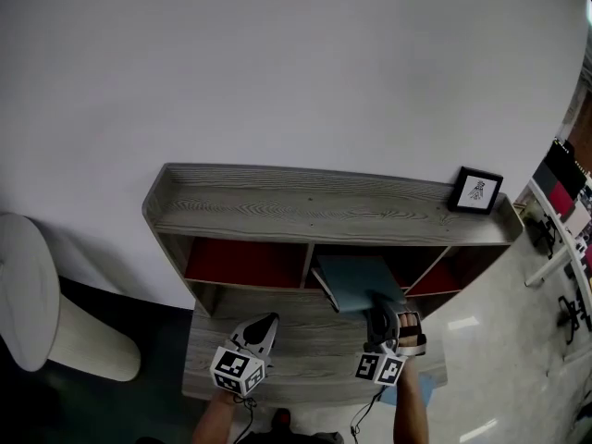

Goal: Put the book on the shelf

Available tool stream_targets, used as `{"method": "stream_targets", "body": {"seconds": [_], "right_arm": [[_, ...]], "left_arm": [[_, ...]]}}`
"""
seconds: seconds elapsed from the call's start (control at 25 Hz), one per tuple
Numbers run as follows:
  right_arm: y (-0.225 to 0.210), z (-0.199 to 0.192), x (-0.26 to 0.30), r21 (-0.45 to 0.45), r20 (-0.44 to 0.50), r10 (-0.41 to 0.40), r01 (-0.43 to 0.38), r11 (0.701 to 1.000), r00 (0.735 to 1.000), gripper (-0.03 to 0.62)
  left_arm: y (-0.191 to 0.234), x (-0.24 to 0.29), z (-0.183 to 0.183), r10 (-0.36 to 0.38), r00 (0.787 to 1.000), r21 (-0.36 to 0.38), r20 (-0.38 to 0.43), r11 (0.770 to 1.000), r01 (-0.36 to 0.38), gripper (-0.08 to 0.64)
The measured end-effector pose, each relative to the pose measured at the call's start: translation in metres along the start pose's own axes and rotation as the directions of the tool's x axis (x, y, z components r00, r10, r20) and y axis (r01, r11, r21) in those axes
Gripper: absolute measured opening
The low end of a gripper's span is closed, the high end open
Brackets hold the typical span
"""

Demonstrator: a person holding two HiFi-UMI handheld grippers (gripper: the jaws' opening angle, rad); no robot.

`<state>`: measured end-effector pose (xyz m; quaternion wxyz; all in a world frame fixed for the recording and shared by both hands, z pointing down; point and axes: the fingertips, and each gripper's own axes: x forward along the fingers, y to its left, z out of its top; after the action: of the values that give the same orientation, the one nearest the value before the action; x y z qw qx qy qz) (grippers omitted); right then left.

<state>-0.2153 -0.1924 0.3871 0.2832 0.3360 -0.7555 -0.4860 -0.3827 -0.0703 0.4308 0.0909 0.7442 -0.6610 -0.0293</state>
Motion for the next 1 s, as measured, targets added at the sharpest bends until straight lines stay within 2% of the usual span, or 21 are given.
{"method": "stream_targets", "body": {"seconds": [0.32, 0.48, 1.0], "right_arm": [[0.03, -0.004, 0.024, -0.158, -0.054, 0.033, -0.041, 0.987, 0.998, 0.077], [0.041, -0.001, 0.035, -0.164, -0.057, 0.084, -0.092, 0.982, 0.995, 0.077], [0.056, 0.0, 0.058, -0.175, -0.088, 0.141, -0.154, 0.972, 0.986, 0.077]], "left_arm": [[0.017, 0.001, -0.002, 0.01, 1.0, -0.02, 0.003, 1.0, -0.01, 0.006], [0.021, 0.003, -0.006, 0.002, 1.0, -0.034, 0.003, 0.999, -0.002, 0.006], [0.031, 0.001, -0.012, 0.01, 1.0, -0.061, -0.001, 0.998, -0.01, 0.006]]}}
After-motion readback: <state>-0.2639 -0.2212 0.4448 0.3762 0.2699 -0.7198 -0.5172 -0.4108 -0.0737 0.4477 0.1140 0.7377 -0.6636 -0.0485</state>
